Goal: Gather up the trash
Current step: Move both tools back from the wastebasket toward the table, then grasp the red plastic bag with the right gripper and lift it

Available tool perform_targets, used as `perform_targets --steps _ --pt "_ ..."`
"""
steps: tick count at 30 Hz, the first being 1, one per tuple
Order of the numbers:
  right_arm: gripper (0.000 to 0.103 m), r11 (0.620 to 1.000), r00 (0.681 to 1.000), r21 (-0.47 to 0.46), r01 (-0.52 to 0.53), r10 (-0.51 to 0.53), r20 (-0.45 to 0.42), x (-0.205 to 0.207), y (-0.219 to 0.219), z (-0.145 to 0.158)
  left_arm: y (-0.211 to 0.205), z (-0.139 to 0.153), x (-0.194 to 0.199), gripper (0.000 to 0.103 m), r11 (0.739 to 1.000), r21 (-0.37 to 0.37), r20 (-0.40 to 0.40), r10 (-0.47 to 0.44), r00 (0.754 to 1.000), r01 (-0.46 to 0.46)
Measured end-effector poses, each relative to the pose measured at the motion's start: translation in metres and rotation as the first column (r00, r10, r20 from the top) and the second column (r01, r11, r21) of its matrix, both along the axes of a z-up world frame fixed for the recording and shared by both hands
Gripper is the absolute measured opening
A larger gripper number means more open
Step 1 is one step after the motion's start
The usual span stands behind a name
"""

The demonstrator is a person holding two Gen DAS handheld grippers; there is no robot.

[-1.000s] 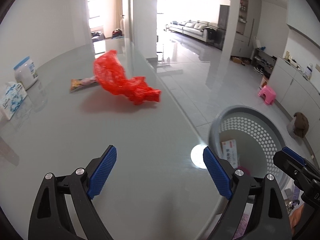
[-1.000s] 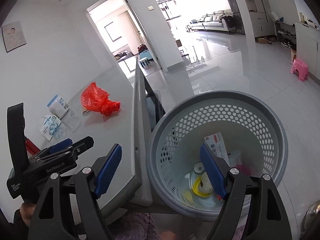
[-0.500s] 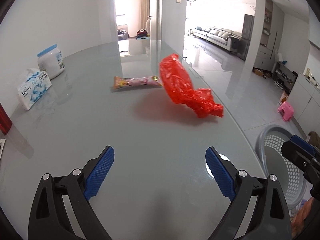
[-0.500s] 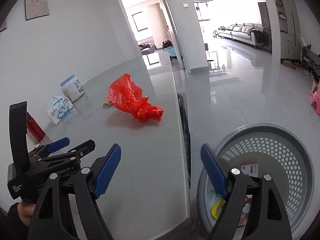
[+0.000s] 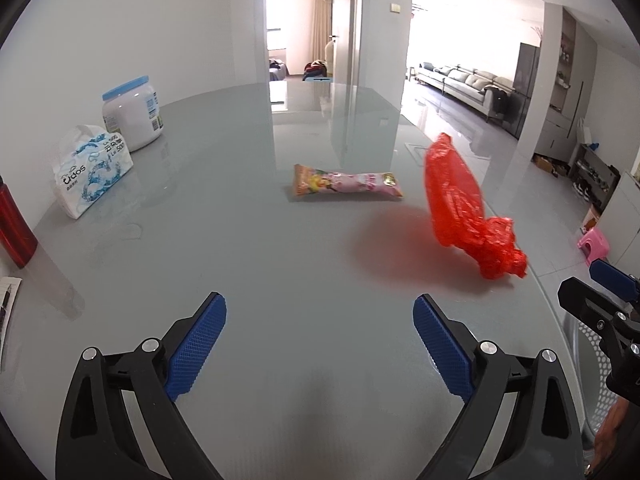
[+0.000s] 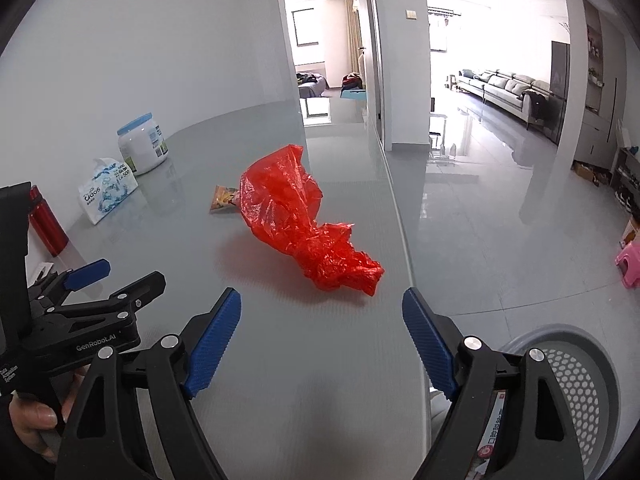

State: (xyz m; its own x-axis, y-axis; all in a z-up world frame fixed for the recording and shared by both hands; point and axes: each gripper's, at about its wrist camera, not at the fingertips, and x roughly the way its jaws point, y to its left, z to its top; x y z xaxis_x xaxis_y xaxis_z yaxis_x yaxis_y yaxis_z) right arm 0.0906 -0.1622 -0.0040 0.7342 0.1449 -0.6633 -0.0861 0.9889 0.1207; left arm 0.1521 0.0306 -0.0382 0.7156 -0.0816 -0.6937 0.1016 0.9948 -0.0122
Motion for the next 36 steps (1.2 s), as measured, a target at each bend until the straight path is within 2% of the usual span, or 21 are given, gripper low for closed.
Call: perform_targets --steps 9,17,27,36 --pt "0.083 0.993 1.000 -0.114 -0.021 0.022 0.008 0.036 0.024 -0.004 0.021 -0.002 0.017 0.093 0.999 0.010 0.001 0.046 0.999 -0.046" --pt "0.083 0.984 0.999 -0.174 -0.034 0.029 -0.031 0.073 0.036 -0.017 0.034 0.003 0.016 0.094 0.997 0.029 0.024 0.065 0.998 -0.065" --pt "0.083 0.959 0.997 -0.274 -0.069 0.053 -0.064 0.100 0.059 -0.030 0.043 0.004 0.018 0.095 0.997 0.003 0.019 0.077 0.997 -0.077" --pt "0.081 0.959 0.994 -0.272 -0.074 0.051 -0.094 0.118 0.065 -0.040 0.044 0.004 0.017 0.095 0.997 -0.013 0.017 0.072 0.997 -0.072"
